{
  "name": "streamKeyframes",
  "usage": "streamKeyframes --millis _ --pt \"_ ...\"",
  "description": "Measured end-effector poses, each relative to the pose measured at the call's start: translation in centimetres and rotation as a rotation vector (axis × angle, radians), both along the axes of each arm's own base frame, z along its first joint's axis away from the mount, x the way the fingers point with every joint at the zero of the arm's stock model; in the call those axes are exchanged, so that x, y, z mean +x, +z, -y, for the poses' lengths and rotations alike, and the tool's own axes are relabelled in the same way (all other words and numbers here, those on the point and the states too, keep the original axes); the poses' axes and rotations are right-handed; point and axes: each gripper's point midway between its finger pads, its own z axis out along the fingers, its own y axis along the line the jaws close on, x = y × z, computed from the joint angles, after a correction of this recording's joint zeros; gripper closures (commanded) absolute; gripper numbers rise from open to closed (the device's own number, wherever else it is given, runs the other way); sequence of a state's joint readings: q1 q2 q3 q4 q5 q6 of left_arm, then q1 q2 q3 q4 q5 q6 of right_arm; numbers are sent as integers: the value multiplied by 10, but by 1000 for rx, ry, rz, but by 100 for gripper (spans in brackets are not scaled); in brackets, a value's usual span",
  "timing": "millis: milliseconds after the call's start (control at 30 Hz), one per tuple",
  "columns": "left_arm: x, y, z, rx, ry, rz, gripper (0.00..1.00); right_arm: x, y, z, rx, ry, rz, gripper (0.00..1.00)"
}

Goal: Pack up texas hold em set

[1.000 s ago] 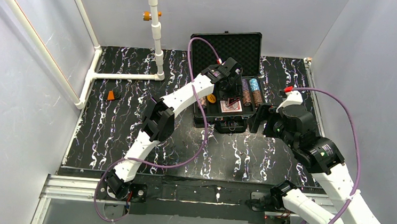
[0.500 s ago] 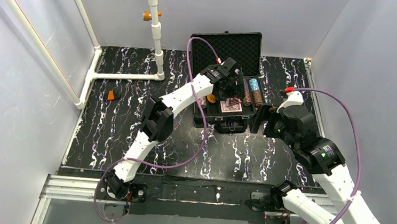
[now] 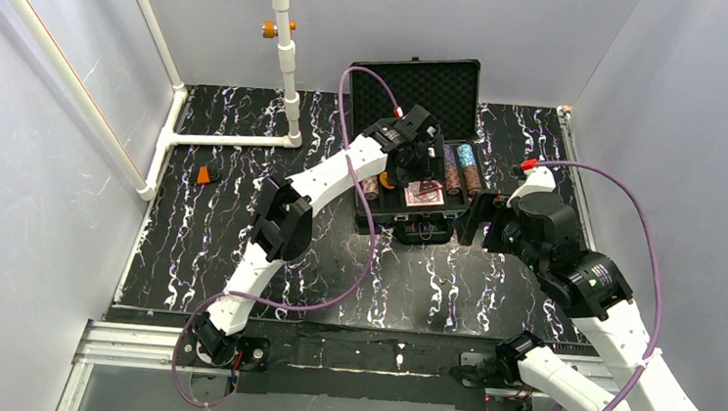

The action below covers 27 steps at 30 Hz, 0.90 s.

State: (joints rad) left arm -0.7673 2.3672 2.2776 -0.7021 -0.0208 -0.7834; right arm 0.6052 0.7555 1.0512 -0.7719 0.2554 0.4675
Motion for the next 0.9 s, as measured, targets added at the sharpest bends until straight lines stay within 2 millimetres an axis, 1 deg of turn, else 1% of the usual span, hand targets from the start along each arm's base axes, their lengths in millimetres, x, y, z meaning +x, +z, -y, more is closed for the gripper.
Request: streamKeyframes --millis 100,133,200,267,400,467,533,567,633,700,733,800,867,900 --pt "-9 11 -11 17 -21 8 7 -1 2 0 -7 0 -10 2" --pt "-13 19 -16 20 -28 17 5 0 4 0 -8 -1 -11 2" --pt "-22 40 -28 23 -39 49 2 0 10 1 -9 -4 -9 2" --pt "-32 64 -42 19 -47 90 2 2 17 0 -3 -6 2 2" --pt "-55 117 -76 9 -65 201 2 6 29 -2 7 -10 19 2" --pt "-72 139 -102 17 -66 258 2 9 31 -3 7 -12 18 2" --pt "-88 153 -128 32 -60 299 2 12 30 -4 0 -19 11 2" --pt "-99 159 -145 43 -56 320 2 14 29 -5 -6 -23 6 2" --pt "-116 166 -175 67 -41 352 2 18 25 -6 -21 -30 -7 2" --pt "-131 168 -203 94 -23 373 2 22 19 -7 -38 -35 -24 2" --pt "-140 167 -221 117 -9 383 2 25 17 -8 -47 -38 -31 2" --pt "-156 163 -249 158 12 394 2 30 15 -10 -61 -44 -43 1" --pt "-171 157 -270 191 21 401 2 35 14 -13 -67 -47 -50 2" --pt "-179 151 -281 212 25 401 2 39 15 -15 -68 -48 -52 2"
